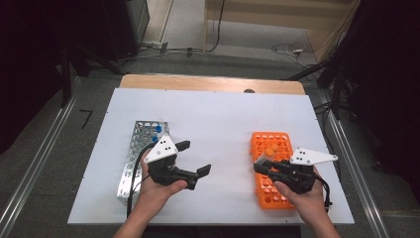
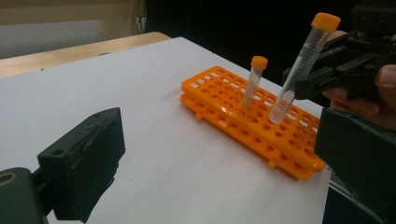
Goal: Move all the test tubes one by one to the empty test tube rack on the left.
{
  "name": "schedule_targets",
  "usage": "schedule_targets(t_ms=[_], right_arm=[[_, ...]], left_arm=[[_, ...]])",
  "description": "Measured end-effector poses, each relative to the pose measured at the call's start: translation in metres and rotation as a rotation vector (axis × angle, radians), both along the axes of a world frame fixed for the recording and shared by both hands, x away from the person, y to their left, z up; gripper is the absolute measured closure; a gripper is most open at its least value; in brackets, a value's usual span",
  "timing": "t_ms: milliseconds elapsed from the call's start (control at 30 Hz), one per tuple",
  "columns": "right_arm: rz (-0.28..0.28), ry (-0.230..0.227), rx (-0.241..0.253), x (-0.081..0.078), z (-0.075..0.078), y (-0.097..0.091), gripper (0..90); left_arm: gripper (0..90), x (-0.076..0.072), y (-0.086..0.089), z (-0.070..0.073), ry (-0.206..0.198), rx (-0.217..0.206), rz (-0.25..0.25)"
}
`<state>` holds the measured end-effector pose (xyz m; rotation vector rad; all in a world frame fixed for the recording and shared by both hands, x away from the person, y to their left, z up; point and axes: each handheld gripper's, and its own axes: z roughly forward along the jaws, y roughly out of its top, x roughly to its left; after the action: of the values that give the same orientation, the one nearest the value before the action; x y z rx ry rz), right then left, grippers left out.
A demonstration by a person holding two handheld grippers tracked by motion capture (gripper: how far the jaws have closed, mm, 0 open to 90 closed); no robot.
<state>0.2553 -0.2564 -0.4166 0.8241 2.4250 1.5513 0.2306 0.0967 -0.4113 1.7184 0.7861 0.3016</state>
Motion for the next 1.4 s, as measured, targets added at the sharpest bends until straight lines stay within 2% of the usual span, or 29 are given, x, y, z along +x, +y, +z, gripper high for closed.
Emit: schedule_targets(t_ms=[167,367,500,667,833,967,1167,1300,1400], right_arm=[[0.032,0.006,-0.011,-0.003,-0.004,0.017,73.1],[0.066,0.013,-0.030,-0.007,-0.008,0.034,73.1],[0.092,0.029,-0.025,-0.009,-0.010,0.043,73.1],[0.117,0.034,-0.047,-0.014,-0.012,0.057,73.2],[0.143,0.028,-0.070,-0.019,-0.014,0.067,73.1],[0.159,0.026,-0.086,-0.022,-0.015,0.074,73.1],[0.168,0.026,-0.098,-0.024,-0.016,0.078,73.2],[0.166,0.023,-0.104,-0.025,-0.017,0.079,73.1],[0.168,0.023,-0.098,-0.024,-0.017,0.079,72.9]], left_arm=[[3.8,-0.002,-0.007,0.000,0.000,-0.001,-0.022],[8.9,-0.005,-0.018,0.000,-0.004,0.001,-0.075],[17.3,-0.006,-0.026,0.001,0.002,-0.035,-0.121],[29.9,-0.011,-0.039,0.002,-0.012,-0.010,-0.173],[43.9,-0.014,-0.051,0.000,-0.017,0.003,-0.194],[55.1,-0.015,-0.055,0.000,-0.012,0.016,-0.184],[67.9,-0.015,-0.058,-0.002,-0.005,0.041,-0.196],[70.7,-0.016,-0.058,-0.002,-0.020,0.063,-0.190],[71.6,-0.016,-0.056,-0.002,-0.017,0.067,-0.188]])
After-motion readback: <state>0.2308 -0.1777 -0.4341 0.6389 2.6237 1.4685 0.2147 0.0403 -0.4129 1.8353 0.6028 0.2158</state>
